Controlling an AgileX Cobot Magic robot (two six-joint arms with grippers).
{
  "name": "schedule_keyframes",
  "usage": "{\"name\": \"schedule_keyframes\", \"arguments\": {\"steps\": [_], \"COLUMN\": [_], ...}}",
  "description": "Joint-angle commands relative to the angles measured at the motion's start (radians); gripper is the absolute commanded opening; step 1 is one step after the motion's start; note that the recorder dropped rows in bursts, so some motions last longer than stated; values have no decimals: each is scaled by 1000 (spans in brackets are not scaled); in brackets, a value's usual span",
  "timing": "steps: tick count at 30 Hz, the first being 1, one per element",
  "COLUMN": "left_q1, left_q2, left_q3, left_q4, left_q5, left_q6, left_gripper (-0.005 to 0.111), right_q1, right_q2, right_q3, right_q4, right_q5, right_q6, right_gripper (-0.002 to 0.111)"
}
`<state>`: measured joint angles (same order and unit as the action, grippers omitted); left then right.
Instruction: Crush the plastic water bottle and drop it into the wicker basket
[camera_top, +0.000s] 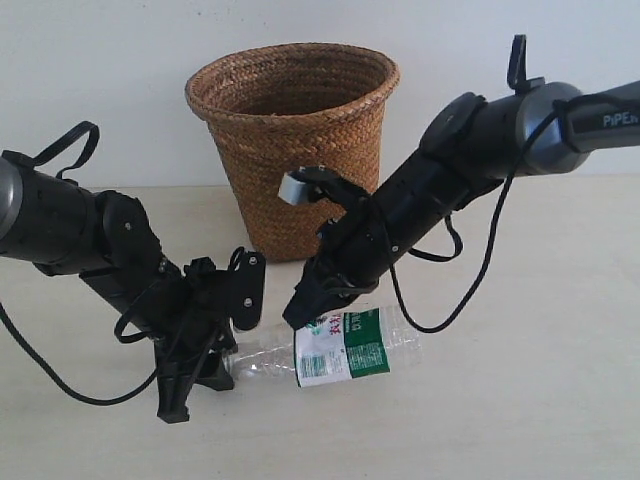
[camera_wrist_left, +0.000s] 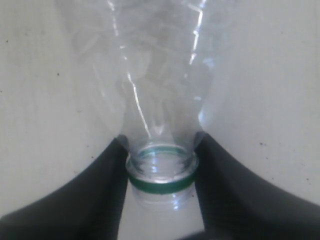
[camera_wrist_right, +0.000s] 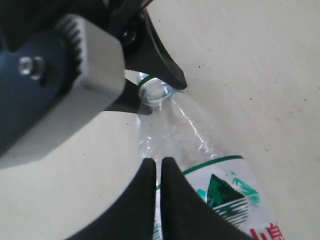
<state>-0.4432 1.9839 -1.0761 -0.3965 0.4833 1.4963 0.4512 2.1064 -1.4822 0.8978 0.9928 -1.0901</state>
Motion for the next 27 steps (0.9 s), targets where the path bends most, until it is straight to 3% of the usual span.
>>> {"name": "schedule_keyframes", "arguments": {"steps": [1, 16, 27], "left_q1": [2, 2, 2], "left_q2": [16, 16, 16], "left_q3": [15, 15, 15], "left_q4": [23, 20, 20], "left_q5": [44, 44, 44], "left_q6": [0, 0, 0], "left_gripper": [4, 4, 4], "right_q1": [7, 7, 7], "right_q2": [47, 152, 208], "right_q3": [4, 4, 4], "right_q4": [6, -25, -278], "right_q5": [-45, -104, -98], "right_q6": [-6, 56, 275], "right_gripper": [0, 0, 0]}}
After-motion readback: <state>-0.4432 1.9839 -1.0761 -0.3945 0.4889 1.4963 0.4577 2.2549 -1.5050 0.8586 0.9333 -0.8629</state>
